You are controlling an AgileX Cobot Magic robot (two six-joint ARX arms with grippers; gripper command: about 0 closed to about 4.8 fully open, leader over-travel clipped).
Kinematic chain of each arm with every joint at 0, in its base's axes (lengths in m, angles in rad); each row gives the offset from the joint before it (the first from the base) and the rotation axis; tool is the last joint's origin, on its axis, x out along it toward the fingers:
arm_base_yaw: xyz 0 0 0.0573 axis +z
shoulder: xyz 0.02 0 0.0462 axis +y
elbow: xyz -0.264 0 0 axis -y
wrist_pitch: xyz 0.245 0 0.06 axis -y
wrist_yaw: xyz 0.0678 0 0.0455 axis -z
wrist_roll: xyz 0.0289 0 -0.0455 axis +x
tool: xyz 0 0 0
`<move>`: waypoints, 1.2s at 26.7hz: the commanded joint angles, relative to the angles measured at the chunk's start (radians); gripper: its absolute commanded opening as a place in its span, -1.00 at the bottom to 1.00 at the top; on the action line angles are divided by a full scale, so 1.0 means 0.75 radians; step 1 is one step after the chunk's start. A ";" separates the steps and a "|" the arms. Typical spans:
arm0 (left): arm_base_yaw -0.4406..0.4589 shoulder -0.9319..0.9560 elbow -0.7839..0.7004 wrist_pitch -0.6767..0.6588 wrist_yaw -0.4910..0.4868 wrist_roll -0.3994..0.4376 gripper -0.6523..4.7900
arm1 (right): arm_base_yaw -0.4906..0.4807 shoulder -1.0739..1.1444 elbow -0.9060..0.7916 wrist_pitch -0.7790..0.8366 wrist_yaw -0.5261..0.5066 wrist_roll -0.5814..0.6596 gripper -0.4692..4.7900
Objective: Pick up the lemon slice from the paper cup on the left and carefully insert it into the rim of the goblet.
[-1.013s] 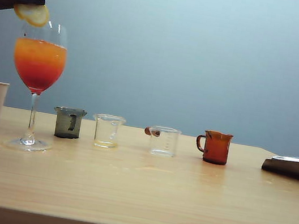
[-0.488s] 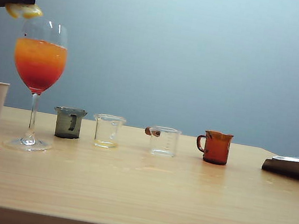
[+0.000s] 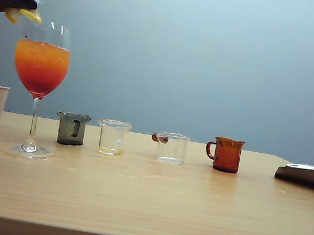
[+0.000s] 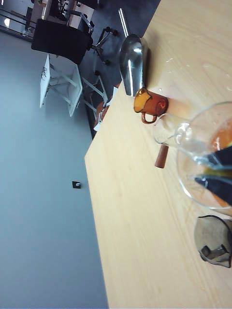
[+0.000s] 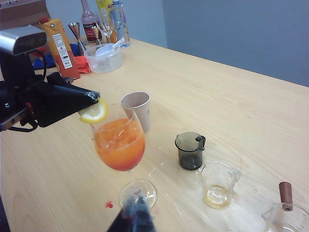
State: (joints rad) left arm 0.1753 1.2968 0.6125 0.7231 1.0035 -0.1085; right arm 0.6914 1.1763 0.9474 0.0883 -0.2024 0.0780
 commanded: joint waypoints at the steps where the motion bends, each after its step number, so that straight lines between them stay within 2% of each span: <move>1: -0.018 -0.006 0.006 0.089 -0.014 -0.045 -0.78 | 0.000 -0.005 0.003 0.017 0.001 -0.004 -0.83; 8: -0.019 -0.006 0.006 0.135 -0.022 -0.066 -0.78 | 0.000 -0.005 0.004 0.018 -0.001 -0.004 -0.83; 17: -0.019 -0.006 0.006 0.135 -0.112 -0.048 -0.78 | 0.000 -0.005 0.003 0.017 -0.003 -0.004 -0.83; 21: -0.023 -0.006 0.006 0.135 -0.112 -0.050 -0.78 | 0.000 -0.005 0.003 0.017 -0.003 -0.005 -0.83; 27: -0.096 -0.006 0.006 0.135 -0.154 -0.047 -0.78 | 0.000 0.005 0.003 0.017 -0.003 -0.005 -0.83; 32: -0.104 -0.006 0.006 0.135 -0.181 -0.019 -0.78 | 0.000 0.013 0.003 0.017 -0.014 -0.005 -0.83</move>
State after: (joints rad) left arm 0.0959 1.2968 0.6125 0.8112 0.8745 -0.1291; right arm 0.6910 1.1896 0.9466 0.0872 -0.2054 0.0772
